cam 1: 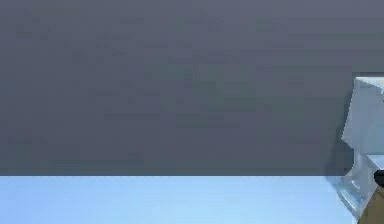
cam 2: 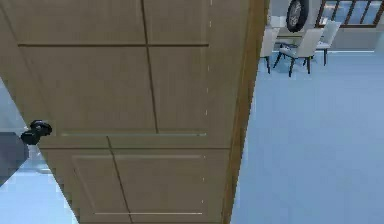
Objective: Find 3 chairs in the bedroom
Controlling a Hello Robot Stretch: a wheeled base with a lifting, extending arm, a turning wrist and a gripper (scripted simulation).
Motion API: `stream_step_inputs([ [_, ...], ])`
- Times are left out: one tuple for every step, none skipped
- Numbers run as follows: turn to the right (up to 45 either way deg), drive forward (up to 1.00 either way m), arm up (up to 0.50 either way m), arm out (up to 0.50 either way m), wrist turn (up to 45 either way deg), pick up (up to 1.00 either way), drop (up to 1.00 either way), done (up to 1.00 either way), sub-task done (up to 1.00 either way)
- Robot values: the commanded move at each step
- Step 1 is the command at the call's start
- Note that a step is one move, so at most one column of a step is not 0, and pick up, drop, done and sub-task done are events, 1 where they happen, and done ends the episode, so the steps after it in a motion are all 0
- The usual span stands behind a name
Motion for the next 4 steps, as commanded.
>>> stream_step_inputs([
  [-45.0,0.00,0.00,0.00,0.0,0.00,0.00,0.00,0.00],
  [-45.0,0.00,0.00,0.00,0.0,0.00,0.00,0.00,0.00],
  [-45.0,0.00,0.00,0.00,0.0,0.00,0.00,0.00,0.00],
  [-45.0,0.00,0.00,0.00,0.0,0.00,0.00,0.00,0.00],
])
